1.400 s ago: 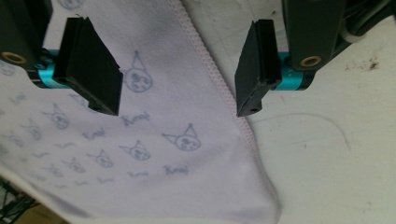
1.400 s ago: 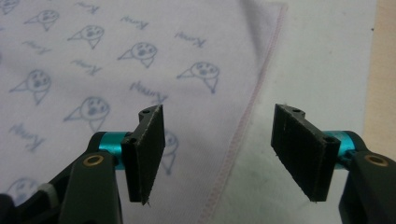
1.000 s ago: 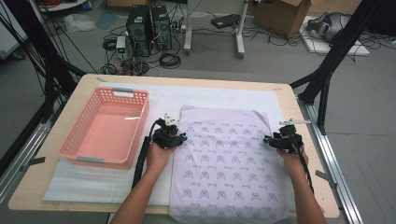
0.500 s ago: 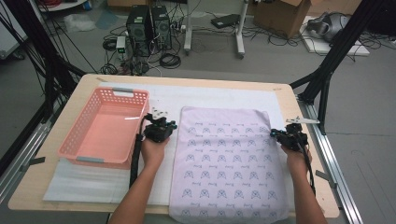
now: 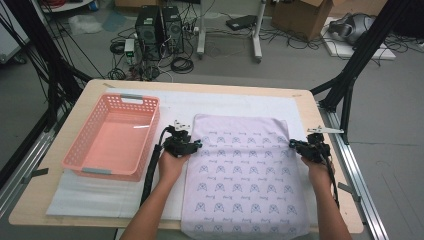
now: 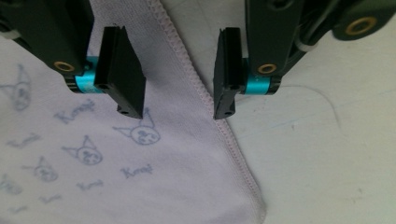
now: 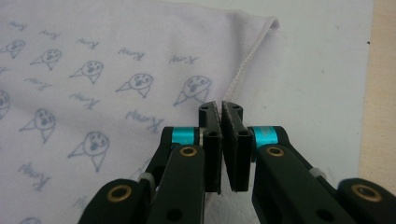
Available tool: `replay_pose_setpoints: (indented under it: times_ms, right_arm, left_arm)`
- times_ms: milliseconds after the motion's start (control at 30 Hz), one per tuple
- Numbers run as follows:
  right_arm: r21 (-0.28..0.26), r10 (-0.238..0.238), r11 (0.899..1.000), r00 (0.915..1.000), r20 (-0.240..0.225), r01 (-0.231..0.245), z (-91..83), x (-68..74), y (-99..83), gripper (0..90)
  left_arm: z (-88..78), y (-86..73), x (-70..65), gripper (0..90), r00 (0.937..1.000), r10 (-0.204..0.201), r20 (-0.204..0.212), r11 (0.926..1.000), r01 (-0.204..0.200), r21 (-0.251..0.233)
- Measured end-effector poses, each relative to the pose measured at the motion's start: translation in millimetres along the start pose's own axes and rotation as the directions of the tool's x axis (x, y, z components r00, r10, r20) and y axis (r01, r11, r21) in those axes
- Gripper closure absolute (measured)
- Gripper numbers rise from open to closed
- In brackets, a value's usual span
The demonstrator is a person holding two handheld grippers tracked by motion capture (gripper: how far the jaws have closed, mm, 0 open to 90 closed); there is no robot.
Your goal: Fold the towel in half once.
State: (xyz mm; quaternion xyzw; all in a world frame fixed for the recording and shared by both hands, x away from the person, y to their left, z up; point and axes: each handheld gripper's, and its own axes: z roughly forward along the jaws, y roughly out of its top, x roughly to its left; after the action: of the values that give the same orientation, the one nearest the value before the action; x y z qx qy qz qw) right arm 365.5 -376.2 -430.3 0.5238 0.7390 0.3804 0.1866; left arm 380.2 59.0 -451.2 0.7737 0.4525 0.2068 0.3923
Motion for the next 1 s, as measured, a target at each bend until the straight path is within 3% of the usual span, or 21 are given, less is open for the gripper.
replay_pose_setpoints:
  times_ms: [67,100,133,167,233,333,367,467,567,767,1000]
  right_arm:
    - [0.003,-0.004,1.000,1.0000,0.001,0.004,0.7,0.5,-0.2,87.1]
    - [0.004,-0.004,1.000,1.0000,-0.001,0.004,1.0,1.0,-0.4,87.1]
    - [0.004,0.001,1.000,1.0000,-0.002,-0.001,1.3,1.4,-0.3,87.1]
    - [0.004,0.000,1.000,1.0000,0.001,0.000,1.4,1.4,-0.3,87.1]
    - [-0.002,0.003,1.000,1.0000,0.002,-0.003,1.2,-0.1,0.0,87.2]
    - [-0.037,0.027,0.999,0.9996,-0.008,-0.028,-0.5,-2.9,1.0,87.6]
    - [-0.054,0.029,0.998,0.9995,-0.010,-0.029,-1.2,-2.7,1.6,87.6]
    - [-0.092,0.035,0.995,0.9992,-0.018,-0.036,-4.1,-2.0,2.7,87.6]
    - [-0.107,0.030,0.994,0.9986,-0.044,-0.034,-10.9,-1.0,1.9,87.6]
    - [-0.141,0.011,0.990,0.9934,-0.114,-0.027,-32.6,4.6,-8.0,87.4]
    - [-0.178,0.011,0.983,0.9853,-0.170,-0.042,-58.8,10.8,-23.9,87.3]
  left_arm:
    - [0.4,0.2,-1.9,77.6,0.9993,-0.007,0.038,1.0000,0.007,-0.001]
    - [0.8,0.6,-4.1,86.0,0.9997,0.005,0.025,1.0000,-0.005,-0.001]
    - [0.8,0.8,-4.4,86.6,0.9997,0.004,0.023,1.0000,-0.004,-0.001]
    - [0.6,1.0,-1.7,87.0,0.9990,-0.023,0.038,0.9997,0.023,0.000]
    - [-2.0,1.5,6.0,87.5,0.9973,-0.068,0.028,0.9975,0.068,-0.015]
    - [-10.2,5.3,17.0,87.6,0.9859,-0.159,0.053,0.9825,0.163,-0.090]
    - [-12.3,6.5,18.7,87.6,0.9839,-0.171,0.053,0.9778,0.176,-0.115]
    - [-16.1,6.5,24.2,87.5,0.9719,-0.218,0.088,0.9646,0.229,-0.131]
    - [-22.6,6.1,22.2,87.5,0.9746,-0.187,0.122,0.9717,0.202,-0.122]
    - [-44.7,6.2,14.5,87.4,0.9778,-0.137,0.158,0.9749,0.161,-0.153]
    - [-73.8,-7.5,8.3,87.4,0.9731,-0.111,0.202,0.9738,0.147,-0.174]
